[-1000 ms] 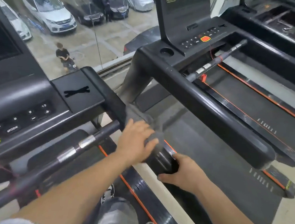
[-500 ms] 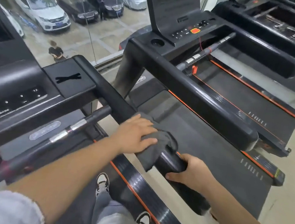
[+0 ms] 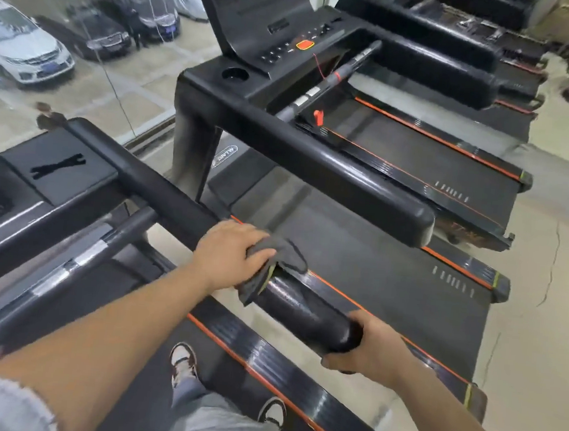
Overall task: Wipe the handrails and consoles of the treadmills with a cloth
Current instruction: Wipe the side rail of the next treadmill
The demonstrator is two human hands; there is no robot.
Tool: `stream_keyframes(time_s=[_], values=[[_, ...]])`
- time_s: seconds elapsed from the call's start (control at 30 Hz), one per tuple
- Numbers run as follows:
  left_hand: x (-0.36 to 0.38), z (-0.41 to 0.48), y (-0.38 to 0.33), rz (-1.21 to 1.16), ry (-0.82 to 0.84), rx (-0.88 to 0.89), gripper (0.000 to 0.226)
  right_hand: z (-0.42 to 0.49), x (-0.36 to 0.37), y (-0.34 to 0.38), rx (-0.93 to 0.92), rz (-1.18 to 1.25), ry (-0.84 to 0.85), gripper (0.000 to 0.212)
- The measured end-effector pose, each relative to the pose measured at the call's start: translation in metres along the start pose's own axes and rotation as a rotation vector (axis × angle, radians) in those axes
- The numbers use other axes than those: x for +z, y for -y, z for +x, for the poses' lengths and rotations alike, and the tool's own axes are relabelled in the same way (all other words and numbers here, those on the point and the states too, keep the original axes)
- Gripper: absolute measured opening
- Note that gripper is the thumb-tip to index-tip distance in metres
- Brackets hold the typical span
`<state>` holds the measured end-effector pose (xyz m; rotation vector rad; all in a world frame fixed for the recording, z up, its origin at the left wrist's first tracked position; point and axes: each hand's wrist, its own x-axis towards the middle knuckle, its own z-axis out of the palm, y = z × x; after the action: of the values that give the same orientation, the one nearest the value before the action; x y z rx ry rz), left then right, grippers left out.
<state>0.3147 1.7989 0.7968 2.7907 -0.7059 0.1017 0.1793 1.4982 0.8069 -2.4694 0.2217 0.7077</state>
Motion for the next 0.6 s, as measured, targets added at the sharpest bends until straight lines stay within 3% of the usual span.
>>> stream_keyframes(time_s=[0.1,0.23,0.3,0.37,0.43,0.5,0.57,0.6], values=[[0.017,-0.010,-0.057,0.083,-0.093,-0.216,0.039,-0.002,0.007,-0.010,-0.007,0.066,-0.017,0.077],[0.038,-0.044,-0.142,-0.052,-0.062,0.135,0.039,-0.002,0.018,-0.023,-0.044,0.112,-0.068,0.078],[0.038,-0.041,-0.141,-0.075,0.019,0.318,0.044,-0.004,0.023,-0.030,-0.029,0.198,-0.081,0.068],[0.034,-0.026,-0.117,-0.036,0.074,0.394,0.050,-0.008,0.028,-0.033,-0.010,0.280,-0.112,0.058],[0.029,-0.012,-0.090,0.031,0.058,0.261,0.051,-0.011,0.032,-0.035,0.008,0.377,-0.148,0.061],[0.025,-0.007,-0.078,0.078,-0.004,0.003,0.047,-0.013,0.033,-0.033,-0.002,0.443,-0.145,0.064],[0.028,-0.009,-0.098,0.137,0.007,-0.178,0.044,-0.013,0.033,-0.033,-0.009,0.440,-0.144,0.061],[0.032,-0.013,-0.118,0.141,0.025,-0.183,0.043,-0.012,0.034,-0.034,-0.017,0.431,-0.153,0.056]])
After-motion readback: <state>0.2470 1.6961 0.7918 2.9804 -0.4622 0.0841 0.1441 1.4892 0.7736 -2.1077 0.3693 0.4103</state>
